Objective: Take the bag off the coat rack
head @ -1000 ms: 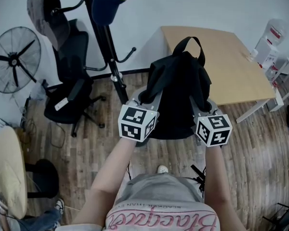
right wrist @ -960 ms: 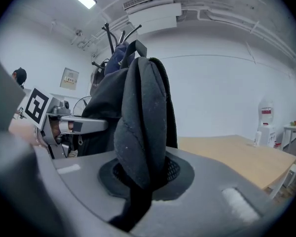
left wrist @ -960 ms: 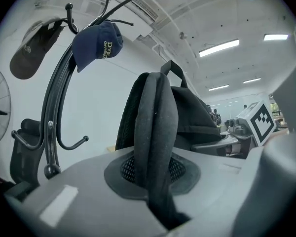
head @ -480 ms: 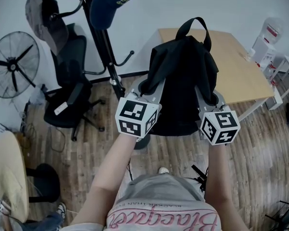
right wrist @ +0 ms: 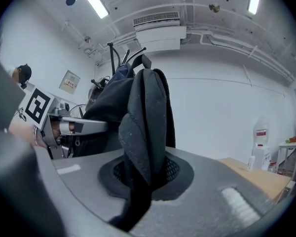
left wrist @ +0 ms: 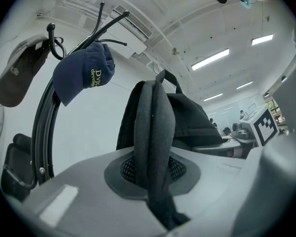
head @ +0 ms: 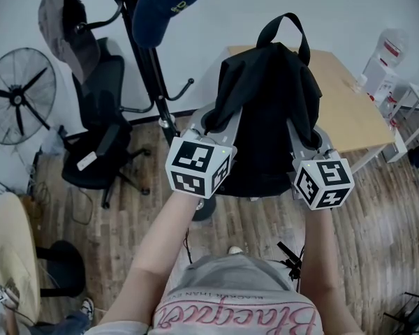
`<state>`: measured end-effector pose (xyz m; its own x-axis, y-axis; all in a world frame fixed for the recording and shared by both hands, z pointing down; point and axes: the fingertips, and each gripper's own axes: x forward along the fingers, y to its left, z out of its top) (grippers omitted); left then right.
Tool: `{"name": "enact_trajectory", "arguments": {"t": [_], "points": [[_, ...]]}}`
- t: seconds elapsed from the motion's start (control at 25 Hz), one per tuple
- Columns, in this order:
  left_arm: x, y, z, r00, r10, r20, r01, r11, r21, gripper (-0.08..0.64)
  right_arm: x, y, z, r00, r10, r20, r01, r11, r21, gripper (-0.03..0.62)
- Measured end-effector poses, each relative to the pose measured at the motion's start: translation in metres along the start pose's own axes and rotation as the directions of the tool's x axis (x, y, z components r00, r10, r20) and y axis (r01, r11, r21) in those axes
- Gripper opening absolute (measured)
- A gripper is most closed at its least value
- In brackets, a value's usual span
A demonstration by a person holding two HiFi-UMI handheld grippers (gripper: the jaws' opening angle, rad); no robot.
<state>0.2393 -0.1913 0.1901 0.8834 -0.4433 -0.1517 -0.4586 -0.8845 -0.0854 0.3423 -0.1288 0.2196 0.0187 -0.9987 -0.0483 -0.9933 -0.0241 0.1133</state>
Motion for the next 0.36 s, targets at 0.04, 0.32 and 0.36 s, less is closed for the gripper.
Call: {"name": "enact_trajectory", "arguments": {"t": [0.04,0.32,0.36], "points": [[0.0007,0.0001,0.0026,1.000,-0.001,0.005,0.001,1.000,0.002,0.060,0.0002,-0.0007,0.0025,1.000,-0.001,0.005,0.001,1.000,-0.001,0.035],[0.0022,-0.0010,0.0116,1.000,-0.005,0.026,0.004,1.000,0.014,0.060,-0.0004,-0.0027,0.0103,1.000,-0.010,0.024,0.010,1.000,-0.005,0.035],[0.0025,-0.0011,0.0124,1.000,-0.005,0.027,0.005,1.000,0.016,0.060,-0.0006,-0.0029,0.0110,1.000,-0.010,0.026,0.010,1.000,-0.005,0.035]]}}
